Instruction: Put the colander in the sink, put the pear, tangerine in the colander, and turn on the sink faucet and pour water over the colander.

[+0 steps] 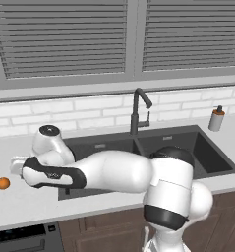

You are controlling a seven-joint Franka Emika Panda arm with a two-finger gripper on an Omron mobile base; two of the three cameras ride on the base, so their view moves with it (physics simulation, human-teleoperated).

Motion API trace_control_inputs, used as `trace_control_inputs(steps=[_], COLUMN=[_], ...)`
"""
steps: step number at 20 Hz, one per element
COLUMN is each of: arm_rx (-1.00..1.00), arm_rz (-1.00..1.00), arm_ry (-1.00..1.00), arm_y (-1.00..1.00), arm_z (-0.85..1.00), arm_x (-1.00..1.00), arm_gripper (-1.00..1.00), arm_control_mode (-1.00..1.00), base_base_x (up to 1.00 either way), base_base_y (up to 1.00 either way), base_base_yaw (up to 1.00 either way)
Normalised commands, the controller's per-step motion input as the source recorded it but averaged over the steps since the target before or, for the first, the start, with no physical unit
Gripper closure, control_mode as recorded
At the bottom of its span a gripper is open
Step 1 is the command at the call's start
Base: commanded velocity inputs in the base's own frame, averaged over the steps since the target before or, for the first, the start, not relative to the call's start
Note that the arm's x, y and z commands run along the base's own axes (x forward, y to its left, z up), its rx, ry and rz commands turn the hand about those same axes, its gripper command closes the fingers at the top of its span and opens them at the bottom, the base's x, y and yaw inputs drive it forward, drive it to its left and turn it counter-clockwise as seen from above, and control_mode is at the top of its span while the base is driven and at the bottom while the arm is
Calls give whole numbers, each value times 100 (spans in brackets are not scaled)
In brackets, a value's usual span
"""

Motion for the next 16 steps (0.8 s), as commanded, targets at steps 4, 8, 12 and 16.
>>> trace_control_inputs(steps=[4,8,12,16], arm_rx=[-1,-2,-7,-16], arm_rz=[30,27,17,3], arm_ry=[-7,-4,-13,-4], arm_y=[39,43,46,43], arm_z=[0,0,-1,-9], arm_x=[2,6,12,26], arm_gripper=[-100,-100,-100,-100], arm_control_mode=[-100,-100,-100,-100], base_base_x=[0,0,0,0], base_base_y=[0,0,0,0], base_base_yaw=[0,0,0,0])
